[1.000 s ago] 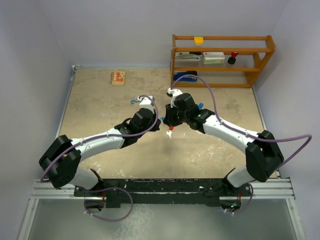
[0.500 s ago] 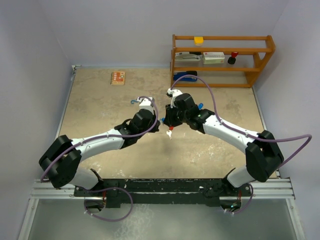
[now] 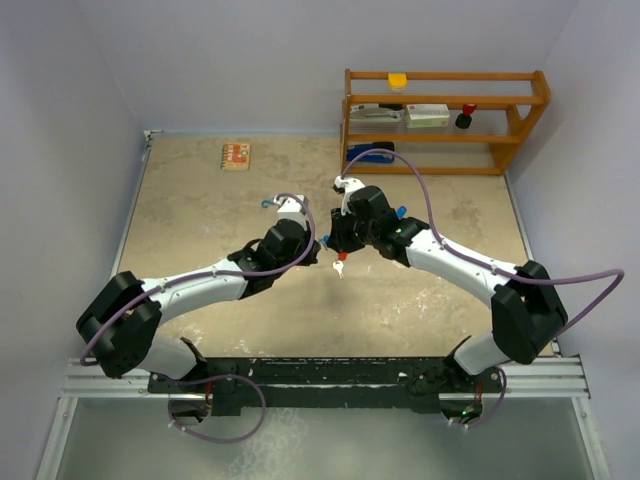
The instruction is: Put the keys on the keyring
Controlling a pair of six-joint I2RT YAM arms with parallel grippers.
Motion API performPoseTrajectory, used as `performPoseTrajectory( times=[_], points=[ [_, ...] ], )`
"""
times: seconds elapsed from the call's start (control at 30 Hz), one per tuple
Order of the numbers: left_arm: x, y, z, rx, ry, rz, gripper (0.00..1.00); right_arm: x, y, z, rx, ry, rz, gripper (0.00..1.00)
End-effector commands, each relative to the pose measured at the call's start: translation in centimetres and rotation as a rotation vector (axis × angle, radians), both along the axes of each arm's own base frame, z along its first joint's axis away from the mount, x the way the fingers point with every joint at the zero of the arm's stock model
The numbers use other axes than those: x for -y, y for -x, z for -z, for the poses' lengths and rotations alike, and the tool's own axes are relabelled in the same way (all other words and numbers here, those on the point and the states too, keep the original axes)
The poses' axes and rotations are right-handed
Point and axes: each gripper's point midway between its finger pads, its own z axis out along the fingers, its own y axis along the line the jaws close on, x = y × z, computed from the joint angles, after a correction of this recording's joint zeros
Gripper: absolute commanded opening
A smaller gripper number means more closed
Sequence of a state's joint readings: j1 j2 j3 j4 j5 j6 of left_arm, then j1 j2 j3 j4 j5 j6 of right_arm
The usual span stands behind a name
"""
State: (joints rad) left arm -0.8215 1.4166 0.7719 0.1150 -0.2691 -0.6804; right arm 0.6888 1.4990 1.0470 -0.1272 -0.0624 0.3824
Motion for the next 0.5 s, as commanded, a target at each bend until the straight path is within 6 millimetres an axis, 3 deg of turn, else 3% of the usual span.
performPoseTrajectory(
  times=[0.0, 0.13, 0.33, 0.47],
  points=[
    [0.57, 0.06, -1.63, 0.037, 0.046, 0.015, 0.02, -0.19, -1.47, -2.52, 0.072, -0.017, 0.027, 0.23],
    [0.66, 0.09, -1.56, 0.036, 0.045, 0.021, 0.09, -0.12, -1.54, -2.6, 0.074, -0.013, 0.029, 0.22],
    [0.51, 0.14, -1.61, 0.043, 0.046, 0.02, 0.36, -0.08, -1.56, -2.73, 0.076, -0.012, 0.03, 0.22],
    [0.34, 0.12, -1.85, 0.052, 0.05, 0.013, 0.43, -0.08, -1.55, -2.78, 0.077, -0.012, 0.03, 0.22]
  ],
)
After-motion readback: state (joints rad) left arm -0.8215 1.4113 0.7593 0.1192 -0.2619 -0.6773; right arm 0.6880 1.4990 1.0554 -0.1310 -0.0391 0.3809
